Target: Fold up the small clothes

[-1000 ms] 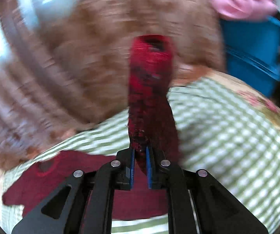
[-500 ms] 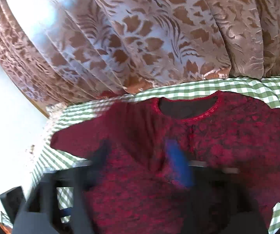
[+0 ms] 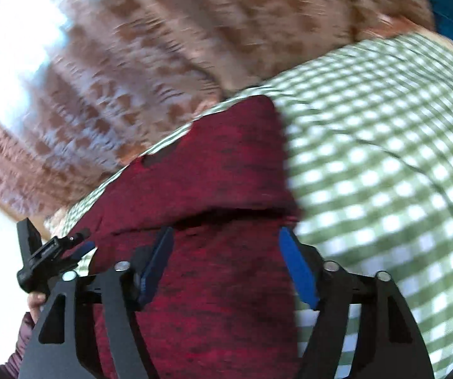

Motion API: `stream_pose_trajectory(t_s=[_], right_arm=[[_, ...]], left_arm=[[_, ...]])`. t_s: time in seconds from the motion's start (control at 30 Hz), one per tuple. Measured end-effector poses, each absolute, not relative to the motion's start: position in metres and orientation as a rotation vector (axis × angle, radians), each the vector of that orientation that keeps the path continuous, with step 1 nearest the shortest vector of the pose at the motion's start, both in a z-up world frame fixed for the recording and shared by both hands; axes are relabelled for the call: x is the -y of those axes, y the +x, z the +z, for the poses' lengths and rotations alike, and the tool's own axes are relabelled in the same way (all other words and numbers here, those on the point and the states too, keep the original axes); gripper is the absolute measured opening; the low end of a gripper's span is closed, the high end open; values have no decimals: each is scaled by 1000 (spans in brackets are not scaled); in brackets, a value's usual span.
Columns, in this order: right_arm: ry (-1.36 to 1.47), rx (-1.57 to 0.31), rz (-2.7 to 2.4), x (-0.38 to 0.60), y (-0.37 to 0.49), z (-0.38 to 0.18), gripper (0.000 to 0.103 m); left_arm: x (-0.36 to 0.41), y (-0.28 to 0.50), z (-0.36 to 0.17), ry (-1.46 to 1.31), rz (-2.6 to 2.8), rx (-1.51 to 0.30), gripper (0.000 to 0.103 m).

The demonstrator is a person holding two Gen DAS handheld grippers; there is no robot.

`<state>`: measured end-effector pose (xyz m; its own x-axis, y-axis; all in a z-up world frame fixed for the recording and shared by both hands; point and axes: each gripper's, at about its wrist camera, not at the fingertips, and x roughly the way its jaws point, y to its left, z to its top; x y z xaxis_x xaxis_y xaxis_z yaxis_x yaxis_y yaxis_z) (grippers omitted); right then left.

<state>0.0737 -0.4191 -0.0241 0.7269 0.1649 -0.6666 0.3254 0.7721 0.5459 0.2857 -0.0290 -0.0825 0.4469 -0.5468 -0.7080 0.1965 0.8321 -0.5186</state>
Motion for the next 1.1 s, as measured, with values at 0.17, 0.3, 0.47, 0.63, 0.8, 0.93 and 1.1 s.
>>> stream_pose_trajectory(t_s=[0.17,0.3,0.47,0.63,0.8,0.93,1.1], right_arm=[[723,-739,-111,434,85,-25,57],[691,-744,-81,423,128,-25,56],[571,-848,-157,407,189,-55,56],[355,-876,-253,382,209,-78,59],[305,-868,-274,378,209,-81,61],[277,-872,-285,375,211,-80,63],[273,-874,-276,372,212,-81,68]], left_arm=[[58,321,-96,-344,-460,-1055,19],[61,314,-79,-325,-447,-970,8],[45,302,-67,-291,-376,-914,7],[46,314,-109,-207,-300,-1016,13],[44,310,-107,-214,-300,-984,22],[9,299,-97,-366,-306,-971,36],[-70,275,-92,-557,-241,-883,40]])
